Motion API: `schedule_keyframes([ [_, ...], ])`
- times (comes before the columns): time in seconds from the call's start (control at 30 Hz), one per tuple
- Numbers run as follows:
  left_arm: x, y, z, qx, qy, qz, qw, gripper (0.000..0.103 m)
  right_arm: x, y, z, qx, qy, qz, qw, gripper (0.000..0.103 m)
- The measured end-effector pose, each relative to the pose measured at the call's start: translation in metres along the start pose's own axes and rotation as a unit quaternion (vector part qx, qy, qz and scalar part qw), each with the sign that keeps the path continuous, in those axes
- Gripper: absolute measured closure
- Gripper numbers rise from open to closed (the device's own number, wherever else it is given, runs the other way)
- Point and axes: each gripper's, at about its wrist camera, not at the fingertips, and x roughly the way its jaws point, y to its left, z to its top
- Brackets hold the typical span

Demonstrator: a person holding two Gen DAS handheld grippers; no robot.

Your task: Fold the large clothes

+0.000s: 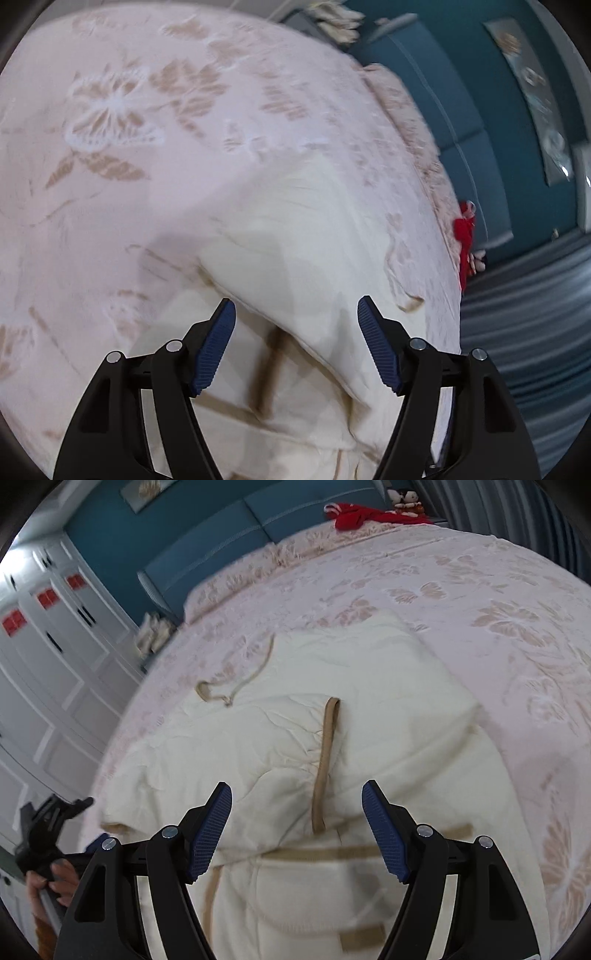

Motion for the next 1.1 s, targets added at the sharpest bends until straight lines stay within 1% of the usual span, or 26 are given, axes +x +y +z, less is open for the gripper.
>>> schedule_keyframes([
  [0.03, 0.006, 0.006, 0.002, -0.012, 0.007, 0.001, 0.9999, 0.041, 0.008, 0.002, 0.002, 0.001, 0.009, -0.004, 1.000, 0.038],
  [0.07, 0.013, 0.011, 0.004, -0.020, 0.011, 0.002, 0.9997, 0.045, 0.019, 0.004, 0.004, 0.004, 0.024, -0.004, 1.000, 0.046],
  [0.1, 0.015, 0.016, 0.004, -0.028, 0.012, -0.001, 0.9995, 0.056, 0.026, 0.005, 0.005, 0.002, 0.036, -0.006, 0.999, 0.072],
  [0.13, 0.011, 0.022, 0.002, -0.030, 0.011, 0.000, 0.9995, 0.071, 0.033, 0.008, 0.009, -0.006, 0.049, -0.013, 0.999, 0.094],
  [0.17, 0.010, 0.021, 0.005, -0.024, 0.009, 0.001, 0.9997, 0.078, 0.033, 0.013, 0.015, -0.018, 0.050, -0.004, 0.999, 0.096],
  [0.2, 0.007, 0.017, 0.006, -0.016, 0.002, -0.002, 0.9999, 0.087, 0.025, 0.019, 0.019, -0.026, 0.034, 0.002, 0.999, 0.097],
  [0.23, 0.000, 0.011, 0.007, -0.004, -0.010, -0.007, 0.9999, 0.091, 0.008, 0.026, 0.029, -0.040, 0.001, 0.016, 0.999, 0.097],
  [0.3, -0.011, 0.001, 0.009, 0.029, -0.032, -0.004, 0.9991, 0.092, -0.024, 0.036, 0.044, -0.062, -0.051, 0.031, 0.996, 0.098],
  [0.33, -0.017, -0.005, 0.004, 0.049, -0.041, 0.001, 0.9979, 0.092, -0.032, 0.035, 0.047, -0.070, -0.064, 0.030, 0.995, 0.098],
  [0.37, -0.018, -0.006, -0.001, 0.060, -0.039, 0.003, 0.9975, 0.092, -0.033, 0.031, 0.048, -0.075, -0.066, 0.022, 0.995, 0.098],
  [0.43, -0.001, -0.008, -0.013, 0.093, -0.024, 0.044, 0.9944, 0.092, -0.013, 0.018, 0.041, -0.083, -0.036, -0.014, 0.996, 0.098],
  [0.47, 0.007, -0.005, -0.017, 0.103, -0.017, 0.061, 0.9926, 0.093, 0.010, 0.006, 0.033, -0.081, -0.002, -0.039, 0.996, 0.098],
  [0.5, 0.016, -0.002, -0.023, 0.109, -0.008, 0.077, 0.9910, 0.094, 0.026, -0.002, 0.025, -0.078, 0.023, -0.053, 0.995, 0.098],
  [0.53, 0.024, 0.004, -0.030, 0.111, -0.001, 0.087, 0.9900, 0.094, 0.033, -0.008, 0.019, -0.078, 0.032, -0.058, 0.995, 0.098],
  [0.57, 0.025, 0.006, -0.032, 0.112, -0.002, 0.091, 0.9895, 0.094, 0.036, -0.010, 0.015, -0.080, 0.033, -0.060, 0.994, 0.098],
  [0.7, 0.030, 0.005, -0.039, 0.148, -0.012, 0.109, 0.9829, 0.094, 0.051, -0.016, 0.008, -0.092, 0.043, -0.067, 0.993, 0.097],
  [0.8, 0.034, 0.001, -0.041, 0.171, -0.015, 0.124, 0.9773, 0.093, 0.056, -0.019, 0.009, -0.078, 0.049, -0.060, 0.994, 0.095],
  [0.83, 0.032, -0.003, -0.042, 0.191, -0.016, 0.133, 0.9724, 0.092, 0.051, -0.018, 0.010, -0.073, 0.049, -0.059, 0.994, 0.088],
  [0.87, 0.027, -0.008, -0.043, 0.204, -0.020, 0.138, 0.9691, 0.091, 0.041, -0.018, 0.012, -0.068, 0.047, -0.063, 0.995, 0.085],
  [0.9, 0.016, -0.015, -0.044, 0.222, -0.029, 0.143, 0.9641, 0.087, 0.032, -0.016, 0.013, -0.065, 0.043, -0.068, 0.995, 0.080],
  [0.97, -0.011, -0.028, -0.047, 0.253, -0.049, 0.154, 0.9538, 0.075, -0.003, -0.008, 0.015, -0.071, 0.013, -0.076, 0.994, 0.078],
  [1.0, -0.031, -0.035, -0.049, 0.266, -0.070, 0.170, 0.9462, 0.052, -0.014, -0.002, 0.016, -0.077, 0.000, -0.078, 0.994, 0.076],
  [1.03, -0.052, -0.041, -0.052, 0.270, -0.101, 0.176, 0.9412, 0.037, -0.029, 0.005, 0.016, -0.086, -0.014, -0.078, 0.993, 0.073],
  [1.1, -0.080, -0.052, -0.054, 0.269, -0.144, 0.155, 0.9395, 0.036, -0.036, 0.021, 0.017, -0.103, -0.012, -0.065, 0.993, 0.073],
])
